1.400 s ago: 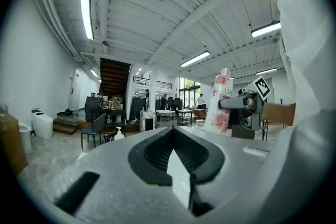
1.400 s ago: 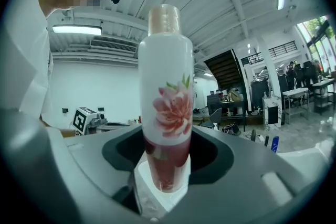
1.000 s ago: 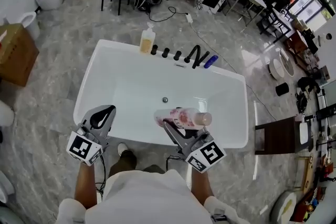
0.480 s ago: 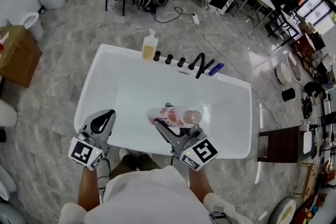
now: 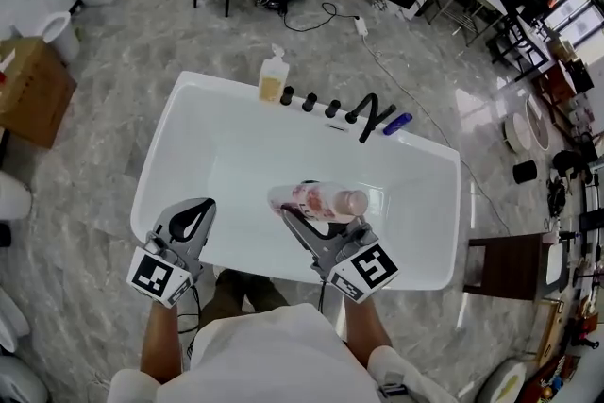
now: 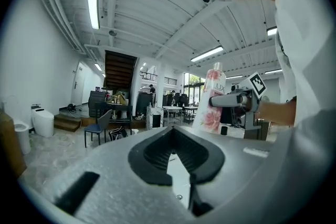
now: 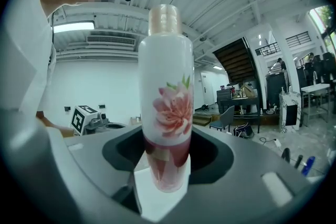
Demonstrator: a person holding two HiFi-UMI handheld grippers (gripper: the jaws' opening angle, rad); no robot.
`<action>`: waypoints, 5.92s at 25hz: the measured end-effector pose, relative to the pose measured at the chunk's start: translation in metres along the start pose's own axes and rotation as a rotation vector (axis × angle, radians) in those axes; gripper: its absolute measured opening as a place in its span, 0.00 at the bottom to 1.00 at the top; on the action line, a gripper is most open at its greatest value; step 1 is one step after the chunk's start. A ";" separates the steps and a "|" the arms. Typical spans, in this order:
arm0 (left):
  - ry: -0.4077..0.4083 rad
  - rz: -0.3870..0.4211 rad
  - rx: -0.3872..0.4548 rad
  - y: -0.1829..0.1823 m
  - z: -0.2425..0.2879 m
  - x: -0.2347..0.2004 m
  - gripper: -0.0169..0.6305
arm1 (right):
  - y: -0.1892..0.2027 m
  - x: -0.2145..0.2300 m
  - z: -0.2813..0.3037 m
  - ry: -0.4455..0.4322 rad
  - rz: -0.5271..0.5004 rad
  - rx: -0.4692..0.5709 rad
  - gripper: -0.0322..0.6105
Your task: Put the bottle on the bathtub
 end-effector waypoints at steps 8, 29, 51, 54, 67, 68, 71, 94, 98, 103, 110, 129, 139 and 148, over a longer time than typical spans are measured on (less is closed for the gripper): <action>0.030 -0.066 -0.059 0.060 0.009 -0.050 0.03 | 0.034 0.040 0.073 0.038 -0.034 -0.065 0.43; 0.005 -0.199 -0.074 0.289 0.105 -0.186 0.03 | 0.297 0.229 0.346 0.136 -0.112 -0.173 0.43; -0.029 -0.213 -0.173 0.357 0.076 -0.199 0.03 | 0.411 0.353 0.501 0.516 -0.054 -0.210 0.43; -0.032 -0.215 -0.174 0.356 0.075 -0.201 0.03 | 0.410 0.356 0.501 0.557 0.006 -0.171 0.44; -0.022 -0.216 -0.150 0.350 0.087 -0.201 0.03 | 0.410 0.334 0.465 0.565 0.035 -0.055 0.47; -0.022 -0.216 -0.149 0.349 0.089 -0.201 0.03 | 0.410 0.330 0.459 0.557 0.034 -0.045 0.47; -0.024 -0.217 -0.155 0.346 0.091 -0.200 0.03 | 0.403 0.314 0.435 0.530 0.014 -0.019 0.47; -0.035 -0.148 -0.104 0.209 0.078 -0.157 0.03 | 0.248 0.131 0.182 0.292 -0.141 -0.028 0.26; -0.002 -0.100 -0.094 0.158 0.074 -0.143 0.03 | 0.198 0.120 0.148 0.336 -0.068 -0.064 0.26; 0.012 -0.062 -0.077 0.088 0.053 -0.109 0.03 | 0.119 0.091 0.098 0.370 -0.067 -0.047 0.25; 0.058 -0.035 -0.017 0.021 0.051 -0.078 0.03 | 0.023 0.068 0.049 0.406 -0.106 0.061 0.22; 0.157 0.025 0.123 -0.047 0.030 -0.021 0.03 | -0.085 -0.001 -0.039 0.346 -0.194 0.211 0.10; 0.162 0.058 0.128 -0.064 0.025 -0.008 0.03 | -0.062 0.007 -0.026 0.341 -0.145 0.251 0.06; 0.100 0.064 0.138 -0.073 -0.007 -0.017 0.03 | -0.064 -0.020 -0.002 0.257 -0.150 0.213 0.06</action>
Point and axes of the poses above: the fingertips, and each gripper's own axes: z forward along the fingers, x to its right, y out of its underside, the point moved 3 cm from there along -z, backward along the fingers, and after that the axes turned 3 degrees about x, right-handed, at the moved point
